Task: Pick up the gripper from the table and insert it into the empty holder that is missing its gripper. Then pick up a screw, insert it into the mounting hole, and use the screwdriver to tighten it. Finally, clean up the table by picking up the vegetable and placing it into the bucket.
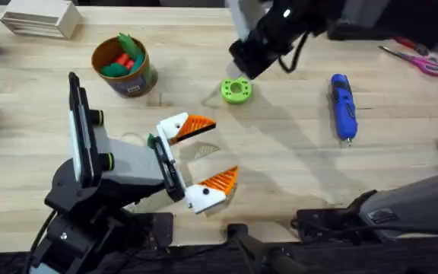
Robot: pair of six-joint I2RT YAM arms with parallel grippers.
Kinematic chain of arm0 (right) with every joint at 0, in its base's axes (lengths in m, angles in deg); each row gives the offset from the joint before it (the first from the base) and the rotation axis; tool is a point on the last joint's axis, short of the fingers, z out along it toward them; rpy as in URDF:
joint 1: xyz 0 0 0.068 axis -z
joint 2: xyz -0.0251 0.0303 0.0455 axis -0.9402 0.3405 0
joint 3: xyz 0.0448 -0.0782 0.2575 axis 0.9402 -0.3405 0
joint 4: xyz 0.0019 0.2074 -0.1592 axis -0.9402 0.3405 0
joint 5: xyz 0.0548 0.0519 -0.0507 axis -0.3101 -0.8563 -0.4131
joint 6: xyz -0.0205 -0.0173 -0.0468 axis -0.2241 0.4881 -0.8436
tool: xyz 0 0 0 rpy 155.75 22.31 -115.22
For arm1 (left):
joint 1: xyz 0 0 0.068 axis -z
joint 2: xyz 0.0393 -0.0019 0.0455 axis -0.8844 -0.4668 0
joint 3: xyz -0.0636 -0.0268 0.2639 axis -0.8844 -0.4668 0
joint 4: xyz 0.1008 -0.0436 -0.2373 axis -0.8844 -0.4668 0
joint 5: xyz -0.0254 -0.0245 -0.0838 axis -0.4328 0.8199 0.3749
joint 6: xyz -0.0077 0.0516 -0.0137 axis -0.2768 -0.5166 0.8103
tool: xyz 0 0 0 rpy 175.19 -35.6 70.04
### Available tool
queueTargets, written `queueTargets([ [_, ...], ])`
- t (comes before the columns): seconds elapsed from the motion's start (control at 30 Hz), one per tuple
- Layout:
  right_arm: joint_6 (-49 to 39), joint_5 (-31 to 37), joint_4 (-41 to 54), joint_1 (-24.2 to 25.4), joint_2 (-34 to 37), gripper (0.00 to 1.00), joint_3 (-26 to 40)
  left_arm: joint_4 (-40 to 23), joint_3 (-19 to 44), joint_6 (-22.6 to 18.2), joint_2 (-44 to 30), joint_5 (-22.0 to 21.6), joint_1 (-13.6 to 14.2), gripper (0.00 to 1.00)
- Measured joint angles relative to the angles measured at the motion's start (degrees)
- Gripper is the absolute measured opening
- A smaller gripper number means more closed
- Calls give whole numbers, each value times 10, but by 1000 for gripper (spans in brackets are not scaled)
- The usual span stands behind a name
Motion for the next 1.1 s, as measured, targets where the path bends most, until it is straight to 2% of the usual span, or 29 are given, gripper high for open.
queueTargets([
  [0.17, -4, -32, 84, 0, -12, 7, 65, 0, 0, 0, 0, 0, 0, 987],
  [0.4, -29, -149, 148, -4, -25, 7, 132, 0, 0, 0, 0, 0, 0, 987],
  [0.53, -31, -188, 169, -22, -29, 7, 148, 0, 0, 0, 0, 0, 0, 987],
  [0.73, -33, -212, 180, -80, -29, 7, 149, 0, 0, 0, 0, 0, 0, 987],
  [0.83, -32, -218, 179, -132, -29, 7, 149, 0, 0, 0, 0, 0, 0, 987],
  [1.1, -32, -205, 167, -170, -25, 7, 149, 0, 0, 0, 0, 0, 0, 987],
])
